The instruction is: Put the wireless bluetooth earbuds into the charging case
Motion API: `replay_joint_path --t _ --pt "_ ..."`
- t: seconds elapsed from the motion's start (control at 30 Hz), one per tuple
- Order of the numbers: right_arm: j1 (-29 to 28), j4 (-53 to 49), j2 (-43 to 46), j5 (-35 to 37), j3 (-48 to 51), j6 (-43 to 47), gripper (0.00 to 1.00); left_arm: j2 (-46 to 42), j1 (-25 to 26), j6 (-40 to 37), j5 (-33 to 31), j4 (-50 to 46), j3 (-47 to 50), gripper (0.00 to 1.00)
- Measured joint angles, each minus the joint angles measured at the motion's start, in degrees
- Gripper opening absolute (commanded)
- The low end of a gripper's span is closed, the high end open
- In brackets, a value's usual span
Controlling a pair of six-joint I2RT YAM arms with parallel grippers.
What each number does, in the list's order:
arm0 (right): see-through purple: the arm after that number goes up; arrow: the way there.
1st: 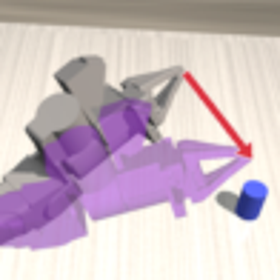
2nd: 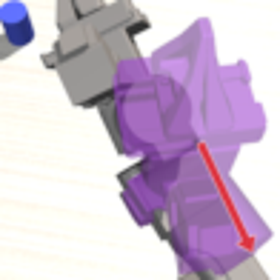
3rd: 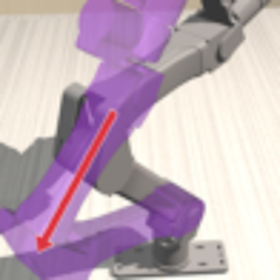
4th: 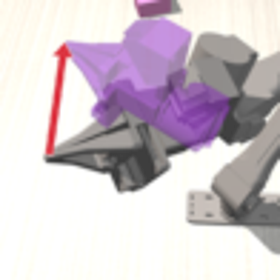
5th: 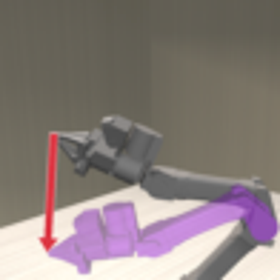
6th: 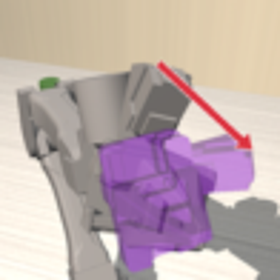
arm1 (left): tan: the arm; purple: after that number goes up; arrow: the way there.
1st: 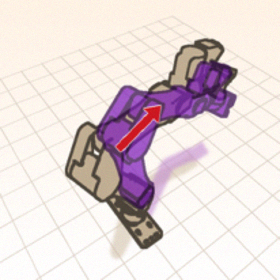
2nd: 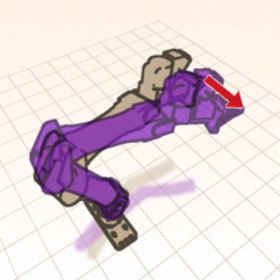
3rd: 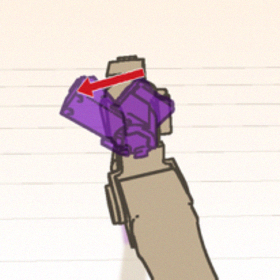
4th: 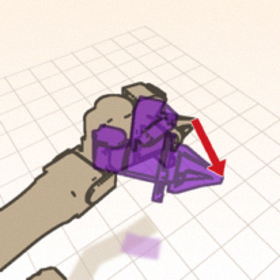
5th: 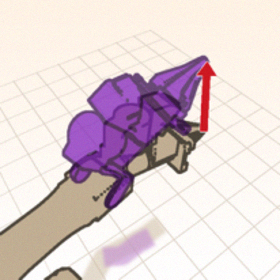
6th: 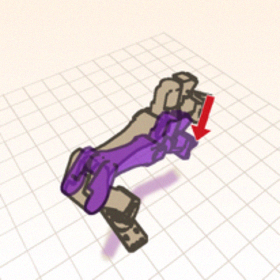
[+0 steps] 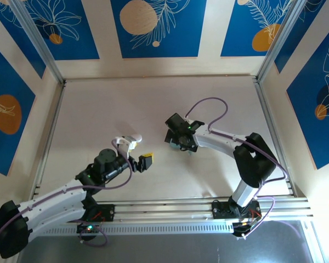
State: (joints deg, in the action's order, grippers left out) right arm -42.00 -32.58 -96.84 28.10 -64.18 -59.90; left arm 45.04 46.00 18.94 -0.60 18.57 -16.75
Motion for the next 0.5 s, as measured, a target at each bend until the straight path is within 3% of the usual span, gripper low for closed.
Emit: replay_joint_path --t 0.5 --pt "-0.6 -3.1 -7.2 0.0 -5.7 -1.0 0.89 -3.5 0.0 0.0 -1.2 -2.0 0.5 1.0"
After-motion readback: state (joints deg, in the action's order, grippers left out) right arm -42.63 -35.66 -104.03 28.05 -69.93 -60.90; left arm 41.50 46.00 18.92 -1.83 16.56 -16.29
